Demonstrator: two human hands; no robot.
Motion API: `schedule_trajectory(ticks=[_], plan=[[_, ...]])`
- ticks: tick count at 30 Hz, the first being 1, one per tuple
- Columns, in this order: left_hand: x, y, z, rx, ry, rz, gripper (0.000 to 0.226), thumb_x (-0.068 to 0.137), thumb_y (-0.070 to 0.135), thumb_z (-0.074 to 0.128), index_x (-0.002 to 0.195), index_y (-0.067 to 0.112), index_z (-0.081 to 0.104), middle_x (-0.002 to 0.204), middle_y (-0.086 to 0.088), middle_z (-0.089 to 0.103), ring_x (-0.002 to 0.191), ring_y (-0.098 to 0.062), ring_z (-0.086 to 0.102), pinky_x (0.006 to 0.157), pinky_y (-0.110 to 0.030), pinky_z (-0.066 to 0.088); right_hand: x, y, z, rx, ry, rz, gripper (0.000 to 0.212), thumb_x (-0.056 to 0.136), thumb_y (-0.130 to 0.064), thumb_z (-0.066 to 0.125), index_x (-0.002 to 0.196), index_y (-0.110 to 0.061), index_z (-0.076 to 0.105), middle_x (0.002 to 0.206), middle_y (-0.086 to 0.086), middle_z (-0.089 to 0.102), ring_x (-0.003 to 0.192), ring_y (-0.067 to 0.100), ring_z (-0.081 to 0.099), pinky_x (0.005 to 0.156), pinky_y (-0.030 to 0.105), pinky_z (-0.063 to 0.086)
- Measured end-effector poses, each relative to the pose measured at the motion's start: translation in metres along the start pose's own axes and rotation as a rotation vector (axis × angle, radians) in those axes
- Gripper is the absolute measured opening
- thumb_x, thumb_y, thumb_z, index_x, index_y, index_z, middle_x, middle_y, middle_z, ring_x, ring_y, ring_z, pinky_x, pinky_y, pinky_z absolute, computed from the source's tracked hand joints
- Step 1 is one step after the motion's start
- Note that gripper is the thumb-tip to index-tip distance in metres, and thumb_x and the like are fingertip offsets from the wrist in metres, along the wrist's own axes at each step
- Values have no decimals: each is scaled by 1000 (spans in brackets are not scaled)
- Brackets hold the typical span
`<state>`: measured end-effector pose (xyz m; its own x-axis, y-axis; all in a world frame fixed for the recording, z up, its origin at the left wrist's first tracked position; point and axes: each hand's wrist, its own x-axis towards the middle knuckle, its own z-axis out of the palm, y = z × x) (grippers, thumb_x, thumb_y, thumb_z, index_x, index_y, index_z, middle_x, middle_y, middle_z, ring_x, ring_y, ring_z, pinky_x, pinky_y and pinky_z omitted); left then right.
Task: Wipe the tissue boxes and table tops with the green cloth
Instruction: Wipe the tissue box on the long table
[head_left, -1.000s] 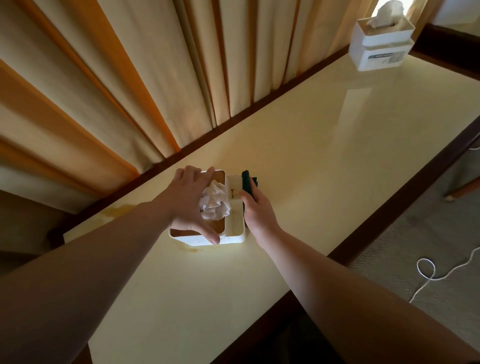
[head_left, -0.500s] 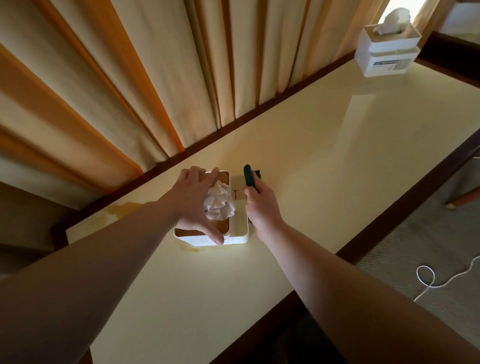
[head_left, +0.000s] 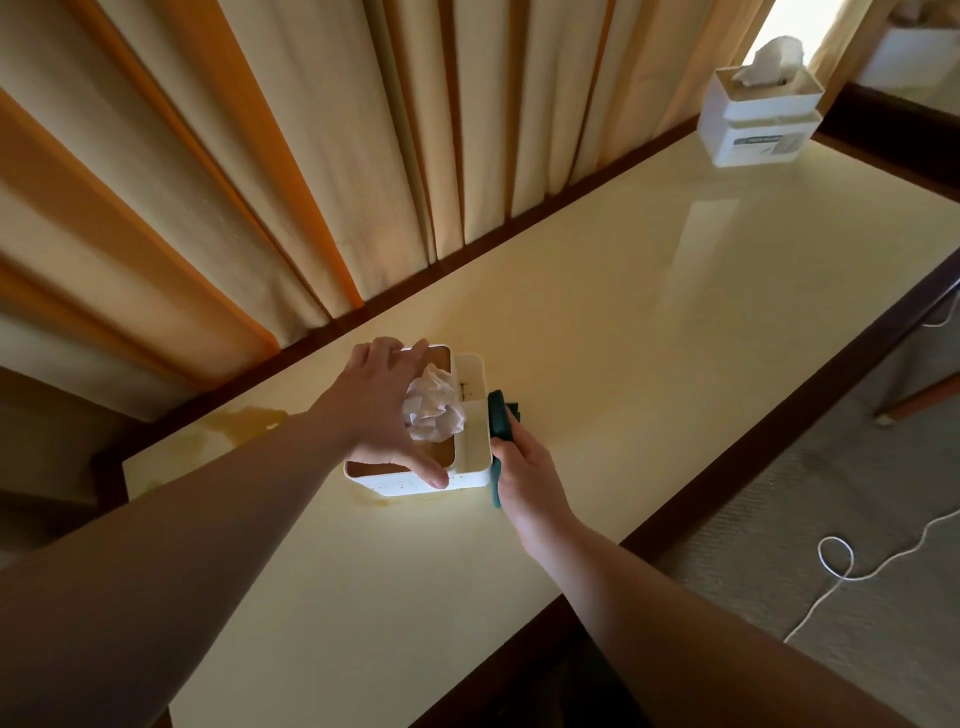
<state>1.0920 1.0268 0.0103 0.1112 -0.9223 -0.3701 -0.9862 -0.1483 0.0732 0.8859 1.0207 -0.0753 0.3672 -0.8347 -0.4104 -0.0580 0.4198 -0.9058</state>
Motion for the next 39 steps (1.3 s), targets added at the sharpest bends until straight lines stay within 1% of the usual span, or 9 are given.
schedule_trajectory(ticks=[8,12,15,18,23,28,31,34,39], plan=[[-3,28,2,49,62,-232,166,18,115,39,155,24,13,150,-11,33,135,-38,35,114,-58,34,3,-17,-28,-102,111,67,43,103,-14,47,139,-28,65,101,-3,68,86,14,59,73,26,41],[-5,24,-4,-44,-13,-229,172,19,112,48,160,32,-10,168,-10,5,155,-42,7,118,-74,8,1,-21,-38,-104,158,80,42,102,-14,47,138,-29,65,98,-1,68,83,17,59,72,30,42],[-10,10,-16,22,-143,-1,171,27,94,76,155,41,-25,170,2,-21,155,-33,-24,118,-73,-6,0,-20,-43,-101,179,98,42,103,-15,48,139,-29,64,95,-2,65,79,17,57,66,29,40],[-11,3,-23,248,-219,213,172,34,77,89,150,45,-34,166,7,-30,150,-27,-36,119,-71,-7,-2,-19,-46,-93,195,114,38,102,-13,48,134,-25,67,87,-2,62,73,17,54,63,29,38],[5,9,-38,443,-223,355,158,44,56,97,158,41,-11,169,2,-5,157,-25,-18,122,-66,-1,-3,-17,-40,-93,192,116,40,102,-16,49,137,-27,65,101,2,66,83,20,58,69,30,41],[7,16,-37,383,-162,380,144,42,76,85,156,39,7,158,7,22,153,-20,13,125,-56,-2,5,-19,-34,-84,178,84,42,101,-11,46,136,-25,66,100,3,64,87,21,58,76,32,41],[-1,22,-25,237,-109,287,132,38,84,81,147,43,19,140,7,32,136,-21,29,120,-45,27,16,-27,-23,-44,194,82,45,101,-15,47,141,-30,62,113,5,67,100,24,62,86,38,48],[-10,28,-13,48,-35,194,128,30,84,80,140,47,27,122,11,29,119,-15,29,99,-39,49,25,-28,-9,34,217,62,49,101,-22,51,145,-41,58,119,1,72,105,24,69,93,40,54],[-14,28,-5,-17,2,160,126,32,84,80,140,47,27,123,11,28,121,-13,28,97,-35,47,14,-21,0,60,206,30,40,106,-30,50,144,-42,59,117,-8,74,103,15,71,91,35,54]])
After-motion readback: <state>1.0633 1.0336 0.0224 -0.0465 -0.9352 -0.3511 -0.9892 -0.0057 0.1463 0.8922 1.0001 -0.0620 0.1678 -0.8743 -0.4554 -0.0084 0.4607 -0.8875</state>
